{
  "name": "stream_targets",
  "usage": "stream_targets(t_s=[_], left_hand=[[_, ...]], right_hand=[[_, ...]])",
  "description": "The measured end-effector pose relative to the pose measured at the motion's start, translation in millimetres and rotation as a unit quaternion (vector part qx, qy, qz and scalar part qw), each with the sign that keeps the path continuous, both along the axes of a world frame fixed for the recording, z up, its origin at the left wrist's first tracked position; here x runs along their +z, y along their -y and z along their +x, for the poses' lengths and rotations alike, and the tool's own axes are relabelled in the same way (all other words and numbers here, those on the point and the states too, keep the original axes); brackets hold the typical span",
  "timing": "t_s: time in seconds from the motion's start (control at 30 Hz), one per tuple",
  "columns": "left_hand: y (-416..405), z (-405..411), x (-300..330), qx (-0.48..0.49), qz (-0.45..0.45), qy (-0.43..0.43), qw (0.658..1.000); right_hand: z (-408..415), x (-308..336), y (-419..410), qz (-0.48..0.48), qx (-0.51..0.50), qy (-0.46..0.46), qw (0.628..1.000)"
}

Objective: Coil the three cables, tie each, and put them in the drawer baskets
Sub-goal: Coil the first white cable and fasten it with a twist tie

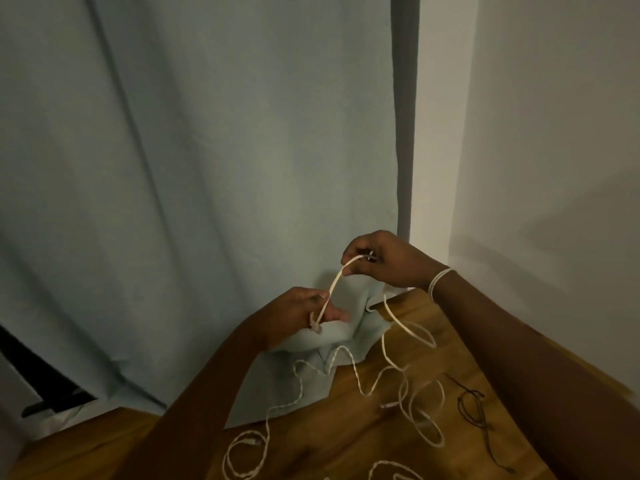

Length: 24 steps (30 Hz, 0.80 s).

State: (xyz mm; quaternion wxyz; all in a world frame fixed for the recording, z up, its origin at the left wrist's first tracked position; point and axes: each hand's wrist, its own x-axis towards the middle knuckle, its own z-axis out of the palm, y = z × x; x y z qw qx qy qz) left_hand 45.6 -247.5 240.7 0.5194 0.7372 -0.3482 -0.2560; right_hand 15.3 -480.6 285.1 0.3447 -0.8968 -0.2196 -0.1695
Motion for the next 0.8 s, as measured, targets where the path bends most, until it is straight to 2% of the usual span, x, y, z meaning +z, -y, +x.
stream_targets(t_s=[0.07, 0.13, 0.2, 0.3, 0.43, 0.6, 0.7, 0.8], left_hand=[[-8, 4, 4, -0.036, -0.082, -0.1, 0.991], [-16, 9, 10, -0.039, -0.172, -0.17, 0.97], [-21, 12, 18, -0.032, -0.236, -0.191, 0.952], [-33, 24, 25, -0.018, -0.313, -0.186, 0.931], [-40, 41, 30, -0.097, -0.397, -0.199, 0.891], [-40, 49, 31, -0.138, -0.477, -0.225, 0.838], [-39, 60, 32, -0.084, -0.481, -0.182, 0.854], [-36, 68, 37, 0.039, -0.443, -0.118, 0.888]], right_hand=[[7, -1, -9, 0.021, -0.003, -0.002, 1.0], [15, -4, -23, 0.083, -0.002, -0.021, 0.996], [19, -9, -38, 0.148, -0.002, -0.055, 0.987], [25, -22, -64, 0.194, 0.0, -0.109, 0.975], [28, -42, -92, 0.233, 0.013, -0.243, 0.941], [24, -55, -124, 0.113, -0.027, -0.345, 0.931], [18, -62, -130, -0.002, -0.047, -0.358, 0.932], [12, -69, -123, -0.109, -0.079, -0.302, 0.944]])
